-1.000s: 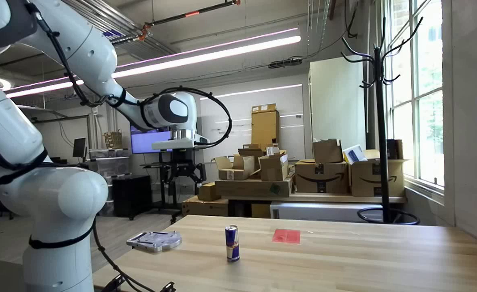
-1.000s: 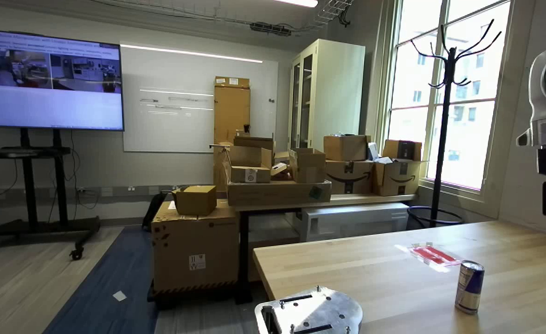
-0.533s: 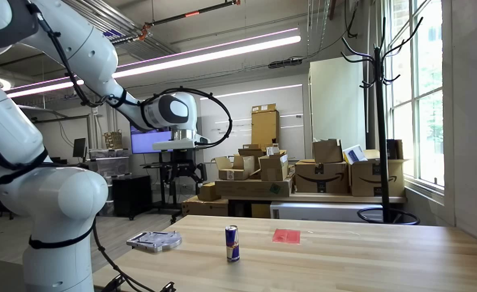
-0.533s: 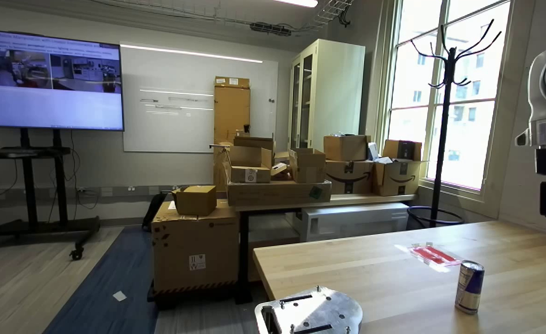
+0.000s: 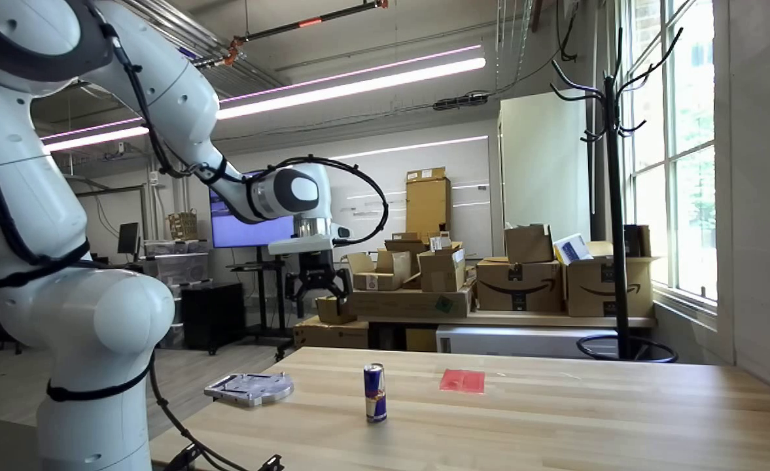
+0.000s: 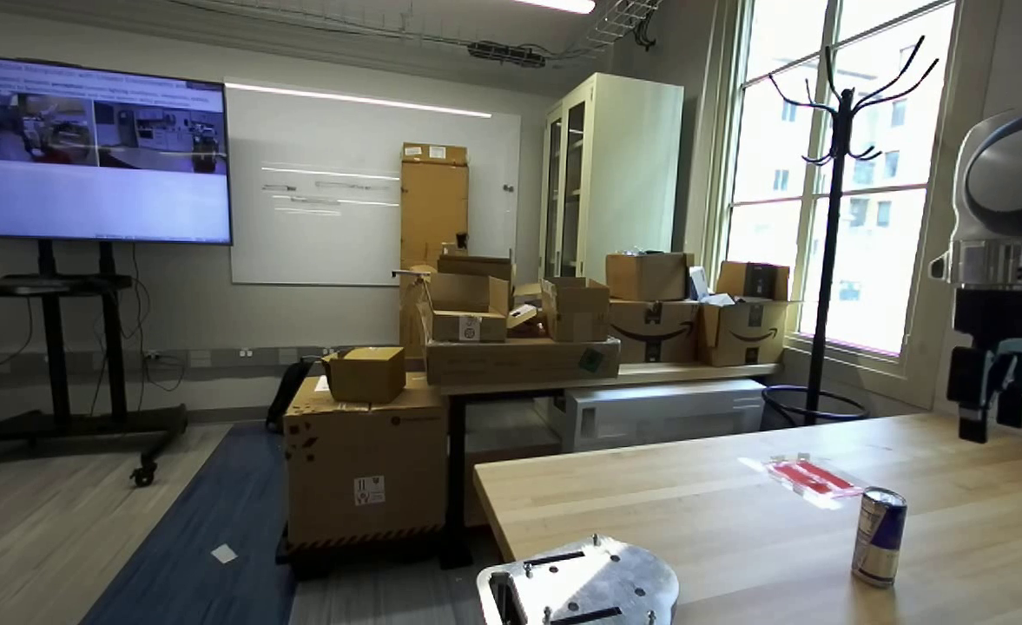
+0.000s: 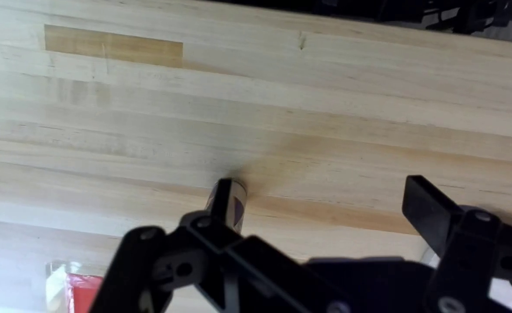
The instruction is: Move the can on the table
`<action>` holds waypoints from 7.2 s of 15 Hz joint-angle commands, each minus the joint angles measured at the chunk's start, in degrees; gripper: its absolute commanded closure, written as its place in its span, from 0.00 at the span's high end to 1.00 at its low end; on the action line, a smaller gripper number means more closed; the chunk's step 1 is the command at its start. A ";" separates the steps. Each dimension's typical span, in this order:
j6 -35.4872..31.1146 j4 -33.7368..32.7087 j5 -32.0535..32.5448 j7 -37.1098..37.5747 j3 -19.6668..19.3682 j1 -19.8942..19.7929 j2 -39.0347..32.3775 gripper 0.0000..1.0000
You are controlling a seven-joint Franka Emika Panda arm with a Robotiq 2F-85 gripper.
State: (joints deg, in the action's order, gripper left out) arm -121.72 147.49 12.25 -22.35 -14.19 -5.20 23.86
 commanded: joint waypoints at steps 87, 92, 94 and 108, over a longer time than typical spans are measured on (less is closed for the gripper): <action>-8.59 -28.75 1.51 12.12 21.82 15.23 -36.27 0.33; -5.08 -36.96 3.18 12.24 21.84 17.47 -43.45 0.33; -4.32 -39.55 3.20 11.88 21.82 18.01 -46.14 0.33; -3.04 -47.35 0.76 10.01 22.60 18.97 -57.10 0.33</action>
State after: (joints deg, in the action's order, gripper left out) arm -127.22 102.26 13.54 -11.80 7.35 14.05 -32.48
